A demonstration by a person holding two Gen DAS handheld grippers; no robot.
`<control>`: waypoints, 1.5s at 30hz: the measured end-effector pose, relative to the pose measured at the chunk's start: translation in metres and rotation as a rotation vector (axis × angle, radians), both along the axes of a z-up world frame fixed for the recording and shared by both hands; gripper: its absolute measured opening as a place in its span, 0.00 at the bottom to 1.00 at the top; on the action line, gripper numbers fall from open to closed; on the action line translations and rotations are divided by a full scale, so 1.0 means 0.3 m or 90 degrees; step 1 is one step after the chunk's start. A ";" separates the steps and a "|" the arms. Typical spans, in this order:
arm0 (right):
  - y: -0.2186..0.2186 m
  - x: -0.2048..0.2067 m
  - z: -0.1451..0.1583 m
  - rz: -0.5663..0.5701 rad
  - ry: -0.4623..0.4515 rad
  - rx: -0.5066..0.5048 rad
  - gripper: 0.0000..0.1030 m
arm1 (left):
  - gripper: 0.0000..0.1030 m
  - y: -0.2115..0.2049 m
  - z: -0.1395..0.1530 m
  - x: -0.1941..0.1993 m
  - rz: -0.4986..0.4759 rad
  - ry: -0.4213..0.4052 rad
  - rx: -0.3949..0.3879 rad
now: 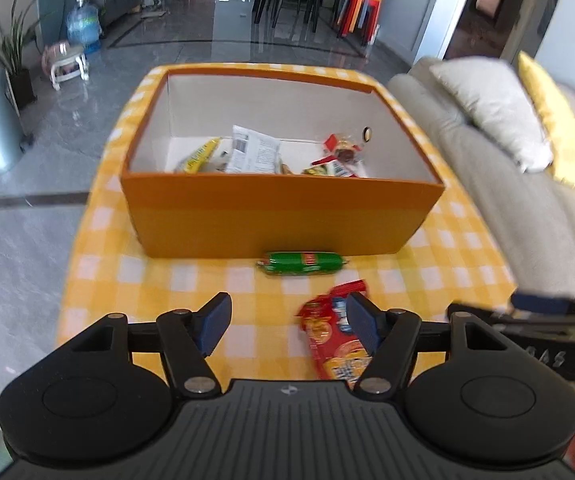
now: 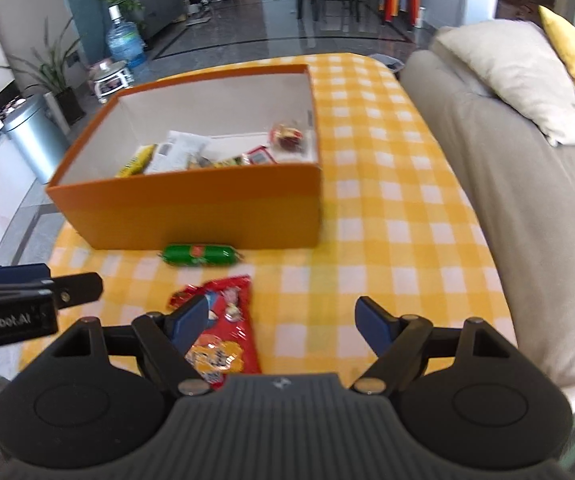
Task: Organize snacks
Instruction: 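Lift both tools out of the box toward the red snack bag, then lower right tool onto red snack bag while left tool moves over green sausage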
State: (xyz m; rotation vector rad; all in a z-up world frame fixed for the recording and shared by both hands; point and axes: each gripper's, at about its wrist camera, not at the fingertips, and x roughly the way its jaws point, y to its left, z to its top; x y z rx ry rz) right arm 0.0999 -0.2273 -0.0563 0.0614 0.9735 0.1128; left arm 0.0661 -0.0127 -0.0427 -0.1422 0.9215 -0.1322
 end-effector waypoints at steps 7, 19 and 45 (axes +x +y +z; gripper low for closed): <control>-0.026 -0.011 -0.096 -0.015 0.030 0.015 0.76 | 0.73 -0.040 -0.065 -0.013 -0.011 -0.001 0.001; 0.039 0.040 -0.239 0.047 0.056 0.062 0.72 | 0.57 -0.031 -0.116 0.058 -0.076 0.068 0.007; 0.122 0.172 -0.318 0.053 0.139 0.019 0.67 | 0.57 -0.063 -0.170 0.248 -0.165 0.037 0.091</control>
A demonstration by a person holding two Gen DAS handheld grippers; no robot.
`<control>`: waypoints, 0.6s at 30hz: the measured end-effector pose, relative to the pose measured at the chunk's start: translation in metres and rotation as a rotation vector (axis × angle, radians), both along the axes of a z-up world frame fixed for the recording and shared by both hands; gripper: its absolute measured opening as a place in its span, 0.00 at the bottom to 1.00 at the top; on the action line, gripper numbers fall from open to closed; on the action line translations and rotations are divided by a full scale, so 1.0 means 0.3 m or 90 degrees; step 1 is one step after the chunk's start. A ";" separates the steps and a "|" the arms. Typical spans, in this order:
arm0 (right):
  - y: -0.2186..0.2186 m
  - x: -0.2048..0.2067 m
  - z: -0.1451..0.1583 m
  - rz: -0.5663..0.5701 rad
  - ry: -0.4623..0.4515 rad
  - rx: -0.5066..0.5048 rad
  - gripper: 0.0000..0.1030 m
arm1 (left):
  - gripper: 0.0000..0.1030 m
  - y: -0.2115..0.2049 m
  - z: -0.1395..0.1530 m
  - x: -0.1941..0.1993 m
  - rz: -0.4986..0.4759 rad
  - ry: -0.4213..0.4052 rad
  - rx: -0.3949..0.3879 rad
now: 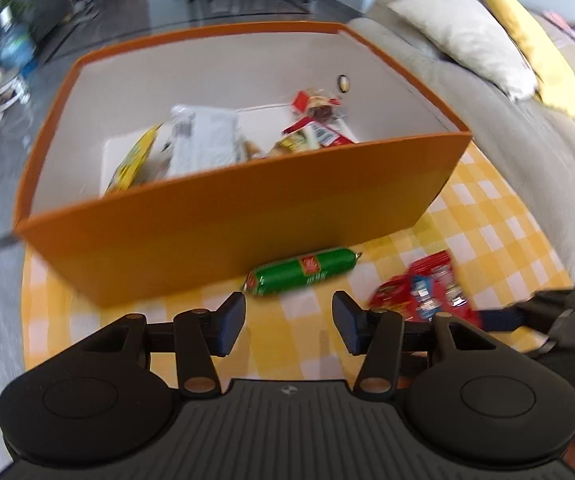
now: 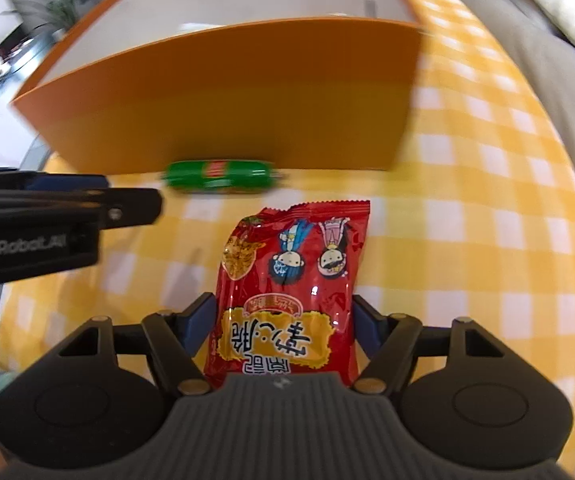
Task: Organize snacks
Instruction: 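Lower right tool onto red snack bag while left tool moves over green sausage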
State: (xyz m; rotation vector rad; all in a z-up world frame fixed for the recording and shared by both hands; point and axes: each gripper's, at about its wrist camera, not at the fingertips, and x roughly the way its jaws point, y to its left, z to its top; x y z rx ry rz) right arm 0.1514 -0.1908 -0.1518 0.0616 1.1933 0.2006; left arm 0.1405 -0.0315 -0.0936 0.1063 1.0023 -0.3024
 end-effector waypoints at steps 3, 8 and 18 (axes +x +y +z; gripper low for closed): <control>-0.057 0.018 0.001 -0.042 0.008 -0.009 0.67 | 0.57 -0.040 -0.019 0.029 -0.046 -0.013 0.041; -0.091 0.033 -0.007 -0.063 0.017 0.006 0.68 | 0.57 -0.111 -0.057 0.056 -0.125 -0.029 0.104; -0.104 0.039 -0.013 -0.071 0.028 0.019 0.70 | 0.50 -0.134 -0.074 0.067 -0.157 0.024 0.085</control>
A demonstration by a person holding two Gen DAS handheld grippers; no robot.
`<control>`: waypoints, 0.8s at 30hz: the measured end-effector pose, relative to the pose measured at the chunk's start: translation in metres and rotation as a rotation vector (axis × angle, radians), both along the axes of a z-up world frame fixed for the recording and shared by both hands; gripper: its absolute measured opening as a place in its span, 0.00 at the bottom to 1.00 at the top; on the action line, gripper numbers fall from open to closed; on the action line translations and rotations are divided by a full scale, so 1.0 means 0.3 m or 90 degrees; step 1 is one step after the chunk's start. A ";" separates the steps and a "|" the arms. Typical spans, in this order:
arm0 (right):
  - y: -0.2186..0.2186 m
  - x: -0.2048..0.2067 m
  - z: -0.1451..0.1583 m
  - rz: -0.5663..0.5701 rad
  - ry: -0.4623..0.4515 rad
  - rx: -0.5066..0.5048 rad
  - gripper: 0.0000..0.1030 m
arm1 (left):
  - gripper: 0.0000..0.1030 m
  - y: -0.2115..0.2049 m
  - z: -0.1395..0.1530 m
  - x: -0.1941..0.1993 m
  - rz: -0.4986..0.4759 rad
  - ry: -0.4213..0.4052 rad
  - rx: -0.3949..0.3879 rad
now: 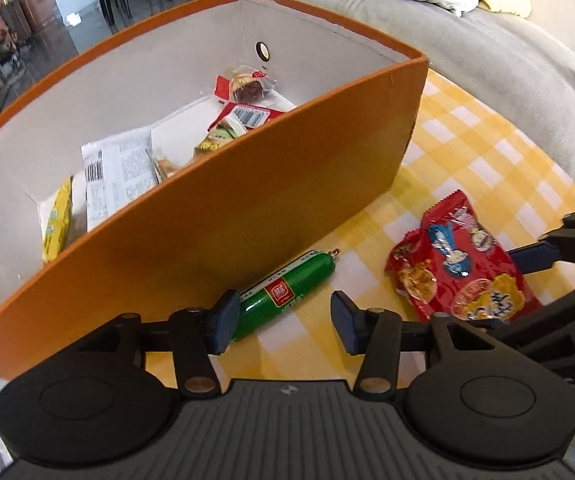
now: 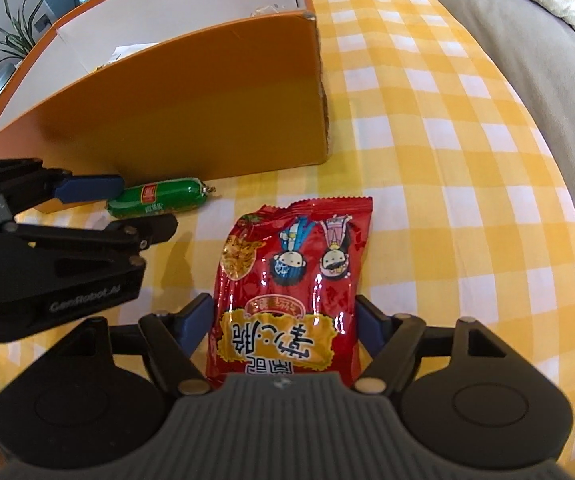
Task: Organize snacks
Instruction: 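Lower right tool onto red snack bag while left tool moves over green sausage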
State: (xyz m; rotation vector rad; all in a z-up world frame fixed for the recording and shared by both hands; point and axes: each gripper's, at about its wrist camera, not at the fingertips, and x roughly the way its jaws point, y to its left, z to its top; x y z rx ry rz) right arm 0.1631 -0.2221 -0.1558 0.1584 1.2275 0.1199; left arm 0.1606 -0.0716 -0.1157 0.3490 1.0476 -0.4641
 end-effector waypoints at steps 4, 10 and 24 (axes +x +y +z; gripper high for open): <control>0.004 0.002 0.001 0.007 0.001 -0.006 0.70 | 0.37 0.045 0.028 -0.002 0.020 0.077 -0.067; -0.009 0.001 -0.001 0.004 0.012 -0.002 0.70 | 0.45 0.044 0.061 -0.044 -0.008 0.028 -0.038; -0.022 0.004 -0.012 0.003 0.015 0.009 0.72 | 0.52 -0.020 -0.008 -0.006 -0.147 -0.018 0.064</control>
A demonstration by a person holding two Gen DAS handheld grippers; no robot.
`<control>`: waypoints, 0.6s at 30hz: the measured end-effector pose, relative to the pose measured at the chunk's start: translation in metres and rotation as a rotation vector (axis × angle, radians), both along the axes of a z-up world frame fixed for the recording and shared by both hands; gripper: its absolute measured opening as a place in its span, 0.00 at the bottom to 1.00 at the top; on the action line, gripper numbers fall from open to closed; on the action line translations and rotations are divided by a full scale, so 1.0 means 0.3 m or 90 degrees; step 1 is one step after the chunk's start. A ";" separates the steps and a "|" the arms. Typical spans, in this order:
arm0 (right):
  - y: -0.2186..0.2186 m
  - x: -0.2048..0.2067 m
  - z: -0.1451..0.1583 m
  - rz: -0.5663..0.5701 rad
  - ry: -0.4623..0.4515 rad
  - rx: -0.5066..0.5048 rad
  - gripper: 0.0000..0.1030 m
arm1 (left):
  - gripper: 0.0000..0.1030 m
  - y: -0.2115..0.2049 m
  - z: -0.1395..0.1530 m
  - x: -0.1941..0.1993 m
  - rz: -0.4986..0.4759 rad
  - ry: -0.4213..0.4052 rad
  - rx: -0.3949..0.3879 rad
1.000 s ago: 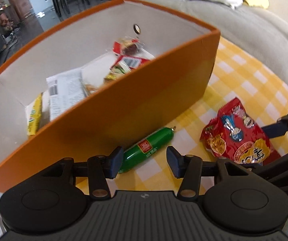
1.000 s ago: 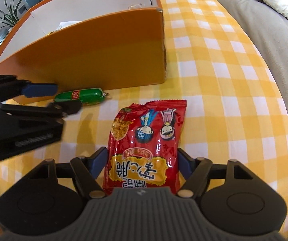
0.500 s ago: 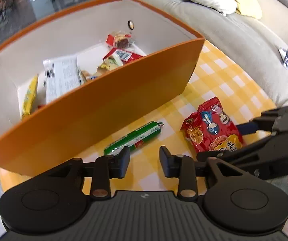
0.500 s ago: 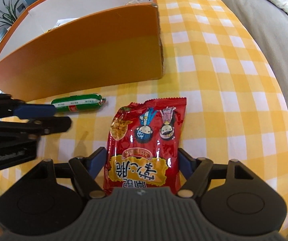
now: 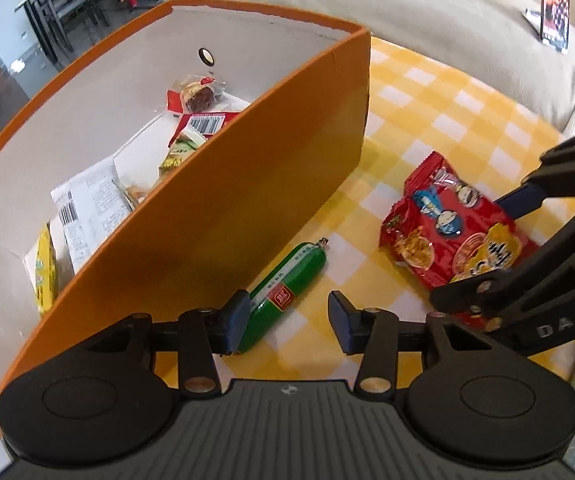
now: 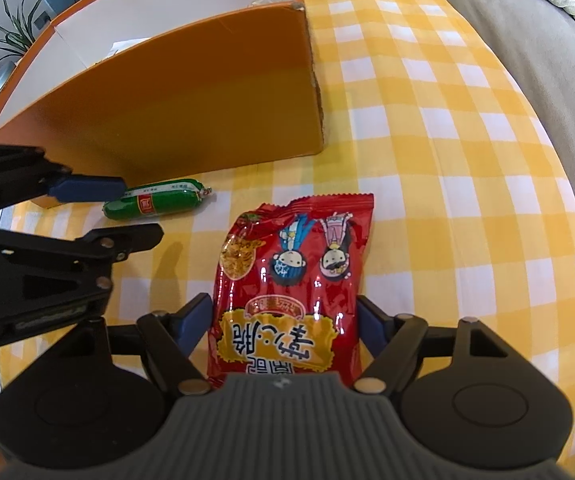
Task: Organize snacks
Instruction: 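Lower right tool onto red snack bag while left tool moves over green sausage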
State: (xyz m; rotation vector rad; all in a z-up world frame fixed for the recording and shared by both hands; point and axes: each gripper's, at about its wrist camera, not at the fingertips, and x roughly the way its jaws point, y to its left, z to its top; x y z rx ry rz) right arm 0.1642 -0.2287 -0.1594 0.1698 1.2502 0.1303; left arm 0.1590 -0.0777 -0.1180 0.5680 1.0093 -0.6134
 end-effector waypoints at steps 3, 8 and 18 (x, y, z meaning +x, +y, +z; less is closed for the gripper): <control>-0.001 -0.001 -0.001 -0.001 0.001 0.003 0.72 | 0.52 0.003 0.000 -0.003 -0.002 0.016 -0.005; -0.003 0.001 0.001 -0.003 0.007 0.006 0.72 | 0.39 0.014 0.030 -0.019 -0.008 0.065 -0.030; -0.002 0.002 -0.002 -0.002 0.010 0.009 0.73 | 0.52 -0.049 -0.042 -0.004 -0.079 0.008 0.082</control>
